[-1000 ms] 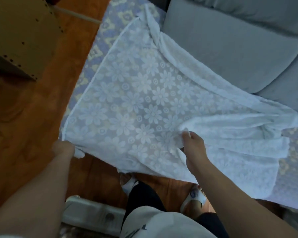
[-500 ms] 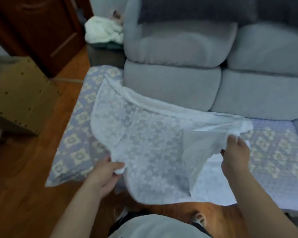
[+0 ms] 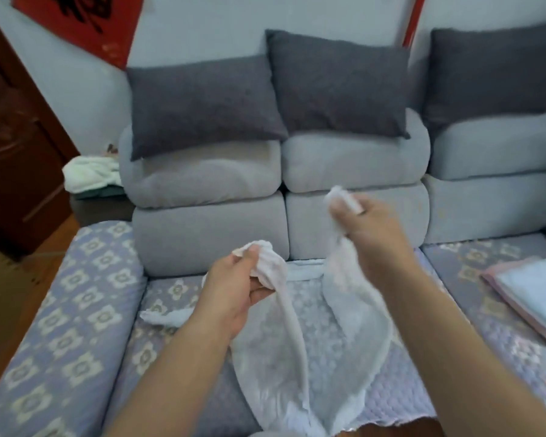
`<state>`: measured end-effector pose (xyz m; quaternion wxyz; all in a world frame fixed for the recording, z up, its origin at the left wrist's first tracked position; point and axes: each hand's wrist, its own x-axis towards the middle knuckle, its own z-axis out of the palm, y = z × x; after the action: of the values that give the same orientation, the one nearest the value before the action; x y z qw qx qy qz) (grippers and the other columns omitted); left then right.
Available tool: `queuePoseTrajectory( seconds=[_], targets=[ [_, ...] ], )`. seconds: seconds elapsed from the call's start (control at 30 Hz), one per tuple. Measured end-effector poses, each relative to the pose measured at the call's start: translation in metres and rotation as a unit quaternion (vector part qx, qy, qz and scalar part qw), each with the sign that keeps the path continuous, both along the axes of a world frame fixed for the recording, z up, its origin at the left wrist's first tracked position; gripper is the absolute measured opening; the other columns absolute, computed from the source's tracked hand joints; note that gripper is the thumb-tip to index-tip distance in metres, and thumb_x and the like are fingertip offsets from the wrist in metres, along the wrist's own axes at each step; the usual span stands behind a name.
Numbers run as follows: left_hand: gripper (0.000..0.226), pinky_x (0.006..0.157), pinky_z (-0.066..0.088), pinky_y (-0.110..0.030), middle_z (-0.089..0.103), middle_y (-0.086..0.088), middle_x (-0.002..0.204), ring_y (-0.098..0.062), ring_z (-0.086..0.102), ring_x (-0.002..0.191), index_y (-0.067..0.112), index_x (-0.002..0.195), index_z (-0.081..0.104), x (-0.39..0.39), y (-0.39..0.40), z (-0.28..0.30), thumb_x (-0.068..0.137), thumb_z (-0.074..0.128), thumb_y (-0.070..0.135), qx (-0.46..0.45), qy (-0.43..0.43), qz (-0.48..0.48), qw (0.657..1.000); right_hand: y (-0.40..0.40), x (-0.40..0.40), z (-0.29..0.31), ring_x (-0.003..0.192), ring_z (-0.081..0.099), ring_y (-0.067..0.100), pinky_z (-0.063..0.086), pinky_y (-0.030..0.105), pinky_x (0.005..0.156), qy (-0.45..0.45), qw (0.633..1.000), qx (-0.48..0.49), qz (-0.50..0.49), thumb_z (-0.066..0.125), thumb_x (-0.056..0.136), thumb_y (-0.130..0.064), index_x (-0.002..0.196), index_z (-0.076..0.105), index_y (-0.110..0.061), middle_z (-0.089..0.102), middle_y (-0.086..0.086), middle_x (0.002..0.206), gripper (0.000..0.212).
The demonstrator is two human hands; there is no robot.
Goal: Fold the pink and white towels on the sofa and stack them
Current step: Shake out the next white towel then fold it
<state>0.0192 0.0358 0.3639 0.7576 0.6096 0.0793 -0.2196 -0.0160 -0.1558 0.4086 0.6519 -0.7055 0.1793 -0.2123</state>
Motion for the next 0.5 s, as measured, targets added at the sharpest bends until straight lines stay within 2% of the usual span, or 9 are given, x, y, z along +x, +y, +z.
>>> queuePoseTrajectory(
  seconds=[0.03,0.1,0.2,0.3,0.37,0.43,0.5],
  targets=[
    [0.022,0.073,0.061,-0.037,0.076,-0.013,0.093,-0.023,0.073,0.078,0.012,0.109,0.069,-0.007,-0.008,-0.007,0.105,0.051,0.024,0.002,0.027,-0.008,1.000,0.008,-0.001,-0.017,0.059,0.037,0.010,0.032,0.025,0.049,0.036,0.999,-0.011,0.013,0.068,0.095,-0.023,0.074,0.059,-0.002,0.043,0.003,0.065,0.031],
    [0.025,0.079,0.060,-0.040,0.076,-0.014,0.093,-0.025,0.073,0.078,0.009,0.108,0.068,-0.020,-0.017,-0.018,0.104,0.051,0.027,-0.012,0.100,-0.018,0.995,0.020,-0.005,-0.055,0.057,0.035,0.012,0.031,0.029,0.054,0.096,0.995,0.025,0.018,0.071,0.092,-0.021,0.069,0.058,-0.007,0.041,0.002,0.061,0.029],
    [0.027,0.087,0.058,-0.044,0.076,-0.013,0.093,-0.029,0.073,0.084,0.005,0.107,0.070,-0.032,-0.021,-0.030,0.103,0.055,0.027,-0.013,0.159,-0.002,0.987,0.019,-0.014,-0.101,0.065,0.048,0.017,0.041,0.033,0.061,0.178,0.979,0.096,-0.037,0.072,0.089,-0.020,0.080,0.066,-0.006,0.056,0.005,0.071,0.018],
    [0.033,0.089,0.056,-0.040,0.076,-0.004,0.090,-0.025,0.071,0.086,0.013,0.089,0.075,-0.039,-0.025,-0.045,0.098,0.060,0.041,0.141,0.069,-0.016,0.988,-0.001,-0.027,-0.122,0.066,0.049,0.018,0.042,0.030,0.059,0.201,0.963,0.137,-0.117,0.071,0.090,-0.018,0.086,0.065,-0.008,0.056,0.006,0.075,0.013],
    [0.042,0.082,0.053,-0.033,0.070,0.001,0.084,-0.022,0.067,0.080,0.011,0.078,0.068,-0.045,-0.026,-0.048,0.093,0.061,0.050,0.224,-0.017,-0.031,0.974,-0.011,-0.035,-0.121,0.065,0.043,0.018,0.038,0.029,0.057,0.178,0.963,0.111,-0.166,0.070,0.091,-0.018,0.085,0.063,-0.003,0.050,0.004,0.072,0.018],
    [0.041,0.087,0.056,-0.033,0.071,-0.001,0.086,-0.023,0.072,0.084,0.004,0.081,0.069,-0.049,-0.029,-0.049,0.094,0.063,0.042,0.188,-0.021,-0.027,0.982,-0.006,-0.042,-0.112,0.063,0.042,0.015,0.037,0.025,0.055,0.140,0.974,0.066,-0.165,0.070,0.092,-0.019,0.084,0.064,-0.002,0.051,0.002,0.069,0.020],
    [0.036,0.089,0.058,-0.036,0.077,-0.006,0.089,-0.022,0.075,0.089,-0.002,0.085,0.074,-0.055,-0.037,-0.047,0.099,0.062,0.029,0.132,0.001,-0.030,0.991,0.014,-0.051,-0.102,0.060,0.051,0.008,0.042,0.016,0.059,0.109,0.989,0.011,-0.098,0.070,0.092,-0.018,0.086,0.070,-0.013,0.063,-0.007,0.073,0.008]
  ],
)
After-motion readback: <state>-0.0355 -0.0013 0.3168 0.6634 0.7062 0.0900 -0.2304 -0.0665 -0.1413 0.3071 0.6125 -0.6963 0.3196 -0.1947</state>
